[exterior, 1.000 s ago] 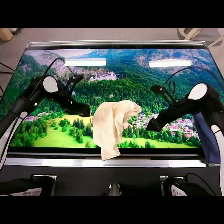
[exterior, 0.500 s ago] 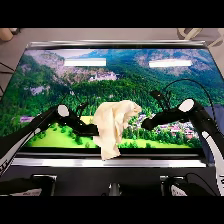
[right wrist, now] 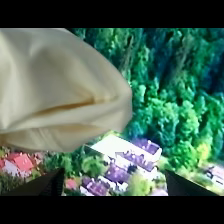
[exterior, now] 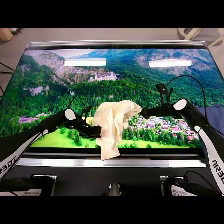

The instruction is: Fold the shirts.

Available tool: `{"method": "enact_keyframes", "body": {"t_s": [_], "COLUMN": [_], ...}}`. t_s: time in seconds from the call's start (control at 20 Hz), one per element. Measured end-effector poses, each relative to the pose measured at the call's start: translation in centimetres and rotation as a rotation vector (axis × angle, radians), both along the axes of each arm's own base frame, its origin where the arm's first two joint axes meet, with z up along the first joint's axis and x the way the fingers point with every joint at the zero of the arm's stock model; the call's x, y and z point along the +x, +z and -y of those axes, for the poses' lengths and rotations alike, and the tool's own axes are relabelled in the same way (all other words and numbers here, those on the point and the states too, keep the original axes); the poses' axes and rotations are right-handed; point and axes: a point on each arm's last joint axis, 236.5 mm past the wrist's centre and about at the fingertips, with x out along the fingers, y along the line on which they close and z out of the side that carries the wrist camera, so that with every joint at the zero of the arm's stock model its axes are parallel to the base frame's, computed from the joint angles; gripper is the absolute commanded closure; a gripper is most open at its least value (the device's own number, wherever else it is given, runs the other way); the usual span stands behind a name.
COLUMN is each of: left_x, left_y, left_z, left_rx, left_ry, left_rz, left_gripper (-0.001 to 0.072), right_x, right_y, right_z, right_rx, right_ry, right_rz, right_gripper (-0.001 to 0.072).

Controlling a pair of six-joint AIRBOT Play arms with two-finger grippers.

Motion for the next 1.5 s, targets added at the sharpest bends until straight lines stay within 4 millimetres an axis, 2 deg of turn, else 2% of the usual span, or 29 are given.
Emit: {"method": "enact_keyframes", "body": {"t_s": [0.3,0.4,0.5,0.65,0.7,0.8,0.9,0.95,1.1,1.2,1.3,1.4,1.5], "left_x": [0.3,0.4,0.4,0.4,0.5,0.5,0.8,0.8,1.0,1.1,1.7,3.6,6.3], "left_y": [0.5,0.8,1.1,1.4,1.4,1.5,1.7,1.7,1.8,2.1,3.0,5.2,9.2], "left_z": [0.2,0.3,0.3,0.4,0.5,0.5,0.6,0.6,0.6,0.6,0.5,-0.1,-1.4], "left_rx": [-0.011,-0.016,-0.020,-0.024,-0.025,-0.027,-0.029,-0.029,-0.031,-0.036,-0.045,-0.045,-0.032], "left_ry": [-0.004,-0.004,-0.005,-0.008,-0.008,-0.007,-0.004,-0.002,-0.001,-0.010,-0.021,-0.034,-0.052], "left_rz": [0.026,0.034,0.042,0.049,0.052,0.058,0.069,0.073,0.081,0.095,0.134,0.226,0.360], "left_gripper": [0.0678,0.0678,0.0678,0.0678,0.0679,0.0678,0.0678,0.0678,0.0679,0.0680,0.0681,0.0681,0.0681], "right_x": [1.5,1.9,2.5,3.2,3.2,3.4,3.5,3.4,3.9,4.4,5.3,6.3,7.6], "right_y": [-1.9,-2.0,-2.0,-2.0,-2.3,-2.8,-3.3,-3.7,-3.7,-2.7,-0.4,3.4,9.5], "right_z": [-1.9,-2.2,-2.3,-2.3,-2.3,-2.5,-2.6,-2.6,-2.6,-2.8,-3.2,-3.1,-2.4], "right_rx": [0.147,0.174,0.200,0.232,0.240,0.259,0.280,0.283,0.281,0.269,0.248,0.188,0.085], "right_ry": [-0.086,-0.111,-0.145,-0.194,-0.205,-0.227,-0.251,-0.254,-0.247,-0.193,-0.116,-0.019,0.074], "right_rz": [-0.034,-0.037,-0.033,-0.032,-0.038,-0.055,-0.071,-0.081,-0.058,-0.010,0.067,0.183,0.353], "right_gripper": [0.0045,0.0049,0.0105,0.0113,0.0181,0.0208,0.0625,0.0685,0.0689,0.0690,0.0690,0.0690,0.0690]}}
